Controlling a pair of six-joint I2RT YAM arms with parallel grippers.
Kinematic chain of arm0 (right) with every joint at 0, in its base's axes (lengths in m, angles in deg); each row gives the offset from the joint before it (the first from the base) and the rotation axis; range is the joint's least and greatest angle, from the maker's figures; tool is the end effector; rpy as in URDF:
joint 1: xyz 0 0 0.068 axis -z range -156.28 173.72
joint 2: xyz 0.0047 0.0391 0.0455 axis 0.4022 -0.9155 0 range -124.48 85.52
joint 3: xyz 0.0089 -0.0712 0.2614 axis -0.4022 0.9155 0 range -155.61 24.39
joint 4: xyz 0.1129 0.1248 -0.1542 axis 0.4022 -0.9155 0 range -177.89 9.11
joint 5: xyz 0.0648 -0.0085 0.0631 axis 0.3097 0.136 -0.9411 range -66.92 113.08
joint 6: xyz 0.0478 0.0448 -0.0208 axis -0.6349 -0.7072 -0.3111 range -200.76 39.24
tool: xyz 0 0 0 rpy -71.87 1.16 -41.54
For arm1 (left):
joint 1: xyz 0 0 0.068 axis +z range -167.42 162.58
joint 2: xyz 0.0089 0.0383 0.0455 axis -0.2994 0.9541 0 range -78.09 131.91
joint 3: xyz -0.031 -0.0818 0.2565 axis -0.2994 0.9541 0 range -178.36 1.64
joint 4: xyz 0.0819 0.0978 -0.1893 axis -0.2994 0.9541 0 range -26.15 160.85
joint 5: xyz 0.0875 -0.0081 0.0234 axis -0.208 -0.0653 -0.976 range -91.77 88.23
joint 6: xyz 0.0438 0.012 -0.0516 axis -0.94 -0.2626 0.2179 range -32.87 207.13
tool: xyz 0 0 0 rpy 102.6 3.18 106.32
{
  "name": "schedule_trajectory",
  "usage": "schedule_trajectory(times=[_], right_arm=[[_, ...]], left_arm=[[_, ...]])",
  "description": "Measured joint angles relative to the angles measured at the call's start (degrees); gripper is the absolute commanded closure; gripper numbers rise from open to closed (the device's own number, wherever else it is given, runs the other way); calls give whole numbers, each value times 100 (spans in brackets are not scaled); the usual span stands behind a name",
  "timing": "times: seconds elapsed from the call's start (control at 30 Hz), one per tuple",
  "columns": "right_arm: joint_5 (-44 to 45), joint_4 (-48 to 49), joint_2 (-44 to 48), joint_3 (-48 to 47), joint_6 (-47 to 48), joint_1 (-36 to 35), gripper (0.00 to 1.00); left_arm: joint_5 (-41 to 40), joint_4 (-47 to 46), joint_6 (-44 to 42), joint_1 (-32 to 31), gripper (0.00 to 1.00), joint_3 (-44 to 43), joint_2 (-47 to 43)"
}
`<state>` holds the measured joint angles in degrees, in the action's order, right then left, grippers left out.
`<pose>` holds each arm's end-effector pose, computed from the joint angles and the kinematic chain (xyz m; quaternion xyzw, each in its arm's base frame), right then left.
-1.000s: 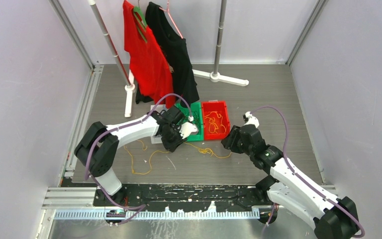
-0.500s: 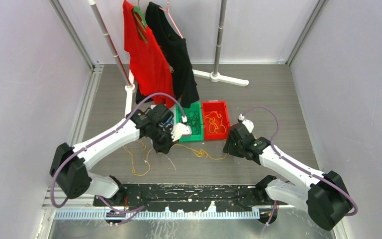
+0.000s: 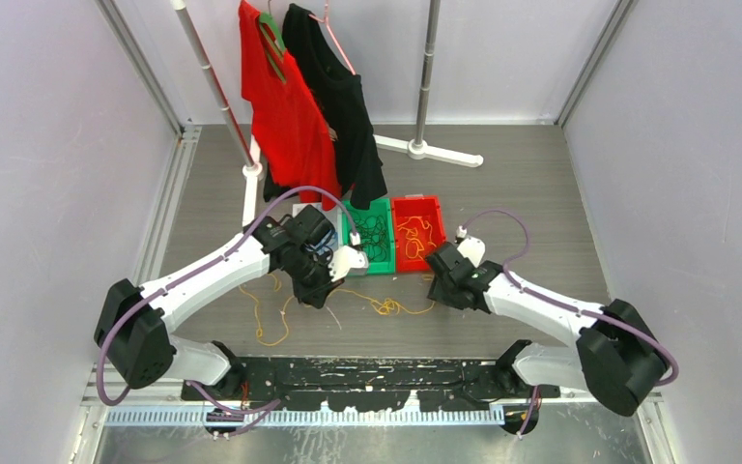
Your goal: Untangle the cables
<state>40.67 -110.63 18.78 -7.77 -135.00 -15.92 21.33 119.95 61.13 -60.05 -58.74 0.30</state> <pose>0.1475 0.1006 0.1707 0.1562 0.9514 0.0588 0.2589 0.1464 -0.1644 0.2424 0.5699 0.7858 -0.2158 0.1054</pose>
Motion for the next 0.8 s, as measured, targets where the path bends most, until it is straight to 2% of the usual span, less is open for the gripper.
schedule_trajectory(times=[0.1, 0.2, 0.23, 0.47, 0.57, 0.73, 0.8], right_arm=[[42, 157, -332, -61, -35, -90, 75], [105, 256, -662, -157, -76, -144, 97], [140, 247, -728, -201, -90, -151, 99], [669, -17, -514, -304, -199, -133, 99], [881, -232, -90, -319, -192, 9, 99], [1014, -485, 588, -317, -74, 643, 99], [1034, -570, 745, -299, 7, 852, 99]], left_arm=[[20, 4, 4, 0, 99, 4, -2], [44, 24, 2, 0, 99, 11, -2], [50, 42, 0, 0, 99, 11, -7], [-13, 599, -328, 264, 100, -131, -114], [-81, 935, -671, 1058, 100, -361, -317], [-396, 1357, -1637, 2776, 100, -951, -1106], [-525, 1513, -1996, 3123, 100, -1172, -1495]])
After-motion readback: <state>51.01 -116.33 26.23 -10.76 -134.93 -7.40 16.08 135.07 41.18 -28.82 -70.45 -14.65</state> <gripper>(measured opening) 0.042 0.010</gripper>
